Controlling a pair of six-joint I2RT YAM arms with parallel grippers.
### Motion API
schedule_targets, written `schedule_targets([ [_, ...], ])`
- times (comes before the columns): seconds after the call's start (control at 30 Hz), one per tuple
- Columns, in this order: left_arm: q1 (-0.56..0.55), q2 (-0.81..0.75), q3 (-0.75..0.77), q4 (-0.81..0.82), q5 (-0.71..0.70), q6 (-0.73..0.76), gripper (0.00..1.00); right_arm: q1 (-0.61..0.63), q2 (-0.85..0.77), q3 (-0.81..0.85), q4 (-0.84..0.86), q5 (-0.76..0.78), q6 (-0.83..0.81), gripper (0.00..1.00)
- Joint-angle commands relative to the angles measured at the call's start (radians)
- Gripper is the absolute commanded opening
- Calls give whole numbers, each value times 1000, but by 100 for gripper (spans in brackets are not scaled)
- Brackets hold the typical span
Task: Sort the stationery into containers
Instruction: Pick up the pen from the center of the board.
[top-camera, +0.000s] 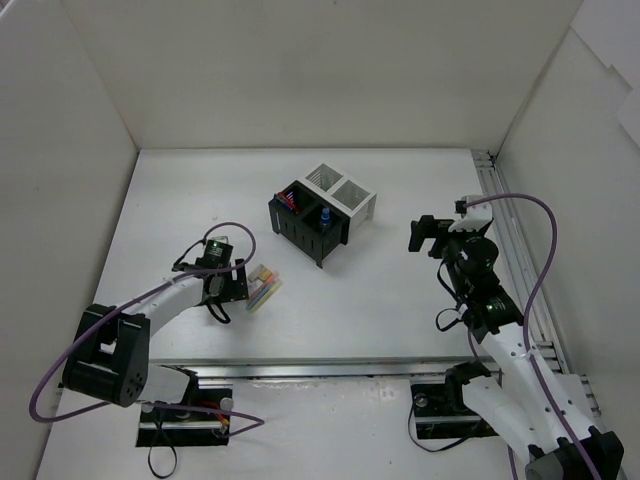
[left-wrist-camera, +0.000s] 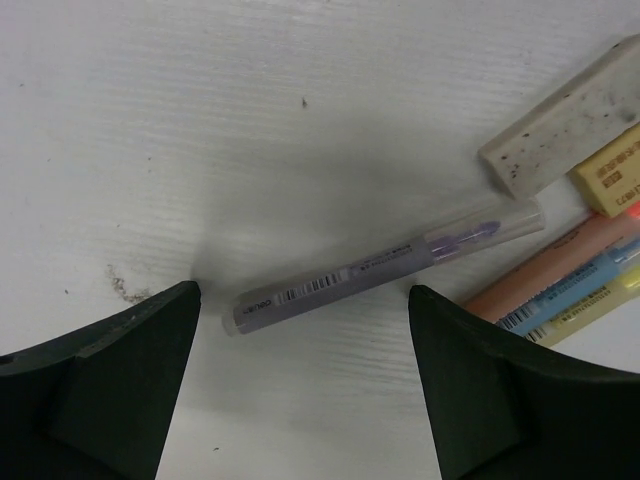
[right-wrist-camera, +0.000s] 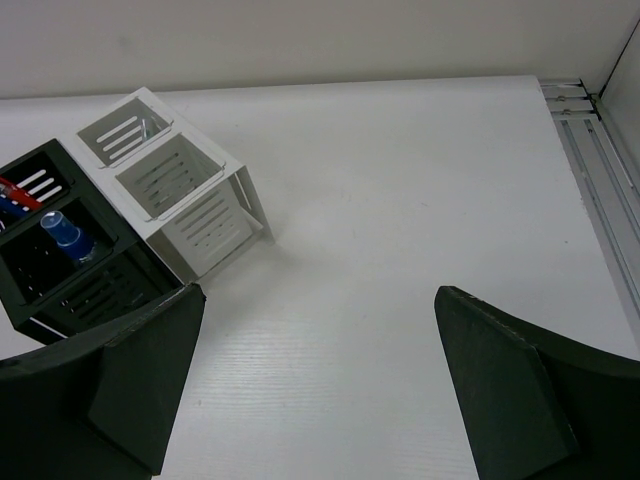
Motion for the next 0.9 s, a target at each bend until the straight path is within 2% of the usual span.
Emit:
schedule_targets([
  [0.0,3,18,50,34,32,51,80,-12,19,52,62,-2,-8,98],
  [0.23,3,87,130,-8,30,77,78,-12,30,52,70,2,-17,98],
  [0.3,-6,122,152,-29,20,89,75,-10,36,52,70,7,-20,98],
  [0.43,-16,153,184,-57,14,97,58,-10,34,51,68,21,-26,98],
  [0.5,-40,157,193,-75,1,105,56,-12,33,51,70,25,-28,98],
  [0.6,-75,183,212,-117,-32,95,44,-10,36,52,71,27,-31,98],
  [0.63,-95,191,221,-126,-52,92,36,-12,38,52,73,25,-29,98],
  [0.87,-158,188,222,-147,-51,92,27,-12,39,52,71,31,-37,98],
])
